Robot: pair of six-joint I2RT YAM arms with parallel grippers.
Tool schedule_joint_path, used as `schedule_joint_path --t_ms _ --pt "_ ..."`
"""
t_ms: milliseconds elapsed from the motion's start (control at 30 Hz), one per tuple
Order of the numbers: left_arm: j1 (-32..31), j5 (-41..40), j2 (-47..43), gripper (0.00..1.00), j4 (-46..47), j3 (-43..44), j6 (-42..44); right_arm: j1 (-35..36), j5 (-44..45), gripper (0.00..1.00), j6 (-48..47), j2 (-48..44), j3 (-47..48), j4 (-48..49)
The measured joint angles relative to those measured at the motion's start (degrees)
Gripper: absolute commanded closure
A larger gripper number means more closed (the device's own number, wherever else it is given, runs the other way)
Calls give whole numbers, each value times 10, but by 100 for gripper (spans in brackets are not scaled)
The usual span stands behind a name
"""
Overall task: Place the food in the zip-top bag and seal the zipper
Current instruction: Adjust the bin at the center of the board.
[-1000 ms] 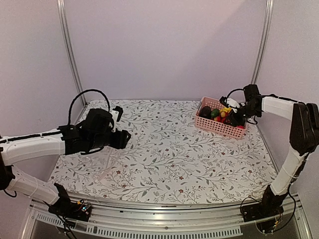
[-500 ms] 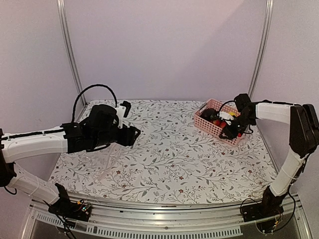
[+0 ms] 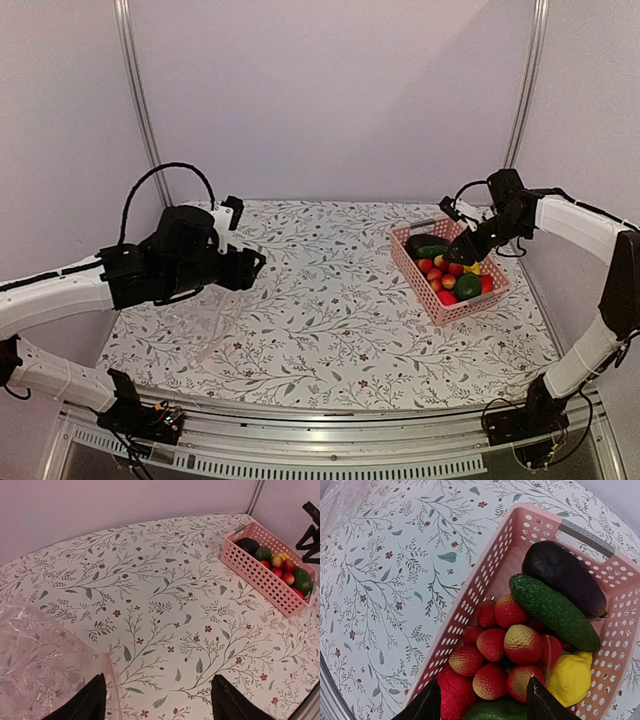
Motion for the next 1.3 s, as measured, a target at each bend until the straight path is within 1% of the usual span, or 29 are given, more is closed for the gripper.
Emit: schedule_joint_path --t_ms 167,300,400,500,600,633,700,733,933,1100,1200,1300 --pt "0 -25 3 30 -62 0 9 -78 13 50 31 24 65 19" --pt "0 -34 16 28 -102 0 1 -127 58 52 48 95 132 55" --pt "0 -40 32 26 -129 3 -15 -141 87 55 57 156 155 69" --pt "0 -51 50 26 -153 3 -31 -141 102 61 64 206 158 74" --pt "0 -56 66 27 -170 3 -42 -139 111 68 74 242 156 74" --pt "0 -57 71 27 -177 3 -46 -139 111 73 76 246 155 74" --pt "0 -59 80 29 -185 3 -49 -139 111 84 83 246 148 79" --pt "0 -60 83 29 -188 3 -51 -139 111 88 90 244 140 83" --pt "0 -86 109 37 -206 4 -71 -137 111 93 103 221 75 96" --pt "2 -110 134 41 -220 5 -89 -138 104 99 125 175 4 98" --pt "6 -119 142 46 -217 3 -98 -138 94 100 133 141 -35 93" --pt "11 -126 149 53 -211 -1 -107 -137 85 99 134 123 -61 87"
